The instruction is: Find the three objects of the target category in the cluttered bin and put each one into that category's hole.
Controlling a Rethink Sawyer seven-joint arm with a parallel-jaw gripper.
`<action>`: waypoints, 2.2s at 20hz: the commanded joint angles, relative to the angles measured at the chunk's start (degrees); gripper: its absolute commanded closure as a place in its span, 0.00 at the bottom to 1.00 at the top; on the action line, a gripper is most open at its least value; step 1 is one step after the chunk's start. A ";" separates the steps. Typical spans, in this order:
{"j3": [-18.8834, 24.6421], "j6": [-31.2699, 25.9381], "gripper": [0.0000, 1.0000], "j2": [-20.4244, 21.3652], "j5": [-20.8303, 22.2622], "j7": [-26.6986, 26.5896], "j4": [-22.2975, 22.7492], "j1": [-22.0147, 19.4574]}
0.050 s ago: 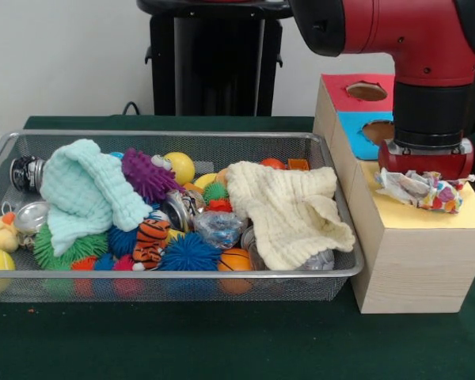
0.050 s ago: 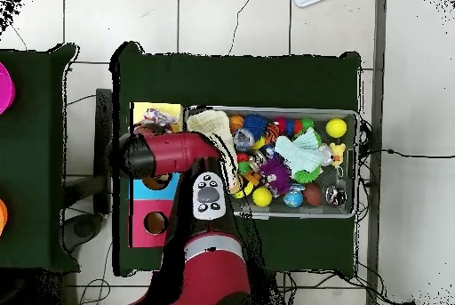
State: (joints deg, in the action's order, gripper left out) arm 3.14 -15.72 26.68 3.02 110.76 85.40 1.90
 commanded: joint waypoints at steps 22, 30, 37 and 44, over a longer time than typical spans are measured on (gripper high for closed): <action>-1.10 -16.80 0.00 8.40 -2.46 6.61 3.71 -0.91; -1.01 -18.08 0.00 8.91 -1.91 6.51 3.32 -0.99; -0.98 -18.46 0.00 9.18 -1.86 6.44 3.54 -0.70; -0.61 -20.52 0.00 10.79 -2.37 5.95 3.63 -0.93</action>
State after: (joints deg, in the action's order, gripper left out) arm 1.81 -26.54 33.27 2.69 110.76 85.88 2.37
